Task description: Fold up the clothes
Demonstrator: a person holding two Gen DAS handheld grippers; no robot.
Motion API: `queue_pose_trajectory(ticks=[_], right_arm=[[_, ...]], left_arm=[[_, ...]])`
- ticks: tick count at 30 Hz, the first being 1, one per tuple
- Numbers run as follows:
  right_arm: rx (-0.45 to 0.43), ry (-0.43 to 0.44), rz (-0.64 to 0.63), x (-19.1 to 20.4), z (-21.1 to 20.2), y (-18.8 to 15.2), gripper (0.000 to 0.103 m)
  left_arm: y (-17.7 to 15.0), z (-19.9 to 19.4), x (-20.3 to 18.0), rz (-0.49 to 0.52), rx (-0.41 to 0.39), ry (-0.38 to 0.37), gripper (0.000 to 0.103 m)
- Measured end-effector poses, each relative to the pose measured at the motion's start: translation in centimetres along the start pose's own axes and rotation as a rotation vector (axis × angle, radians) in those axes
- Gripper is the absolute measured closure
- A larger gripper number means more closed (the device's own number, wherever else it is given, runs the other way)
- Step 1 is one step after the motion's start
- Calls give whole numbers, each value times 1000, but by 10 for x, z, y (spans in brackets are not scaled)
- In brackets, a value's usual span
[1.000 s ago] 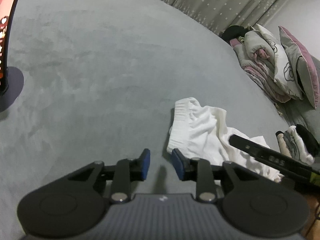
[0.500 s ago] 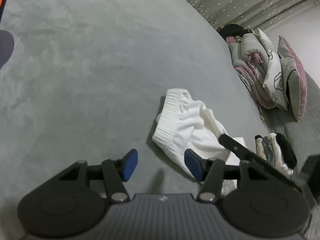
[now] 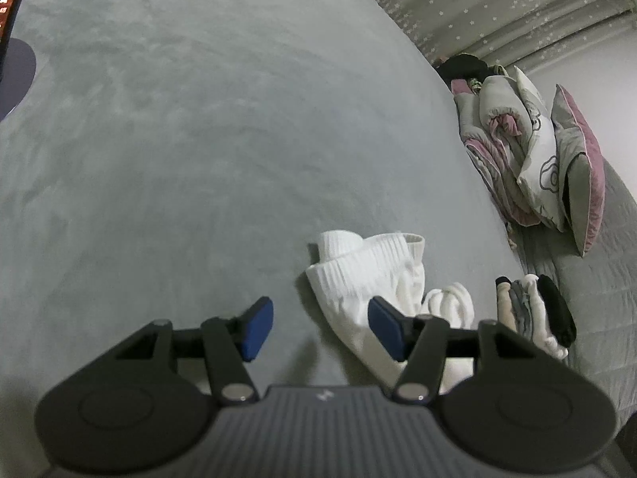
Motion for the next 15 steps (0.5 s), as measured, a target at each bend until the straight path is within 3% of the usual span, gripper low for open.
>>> queue_pose_trajectory(ticks=[9, 15], right_arm=[[117, 105, 22, 22, 16, -37, 97], [226, 122, 55, 14, 41, -63, 97]], left_arm=[[-2, 5, 0, 7, 7, 16, 48], [-1, 9, -1, 24, 1, 33, 48]])
Point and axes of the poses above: each gripper's, at about its wrist camera, not at the fingertips, and z roughly the way its jaws point, x to its left, y to its top, the point moved 10 cm from there along z, roughly the way its jaws point, and after that the axes turned 14 degrees about y, right-handed, at the moved point
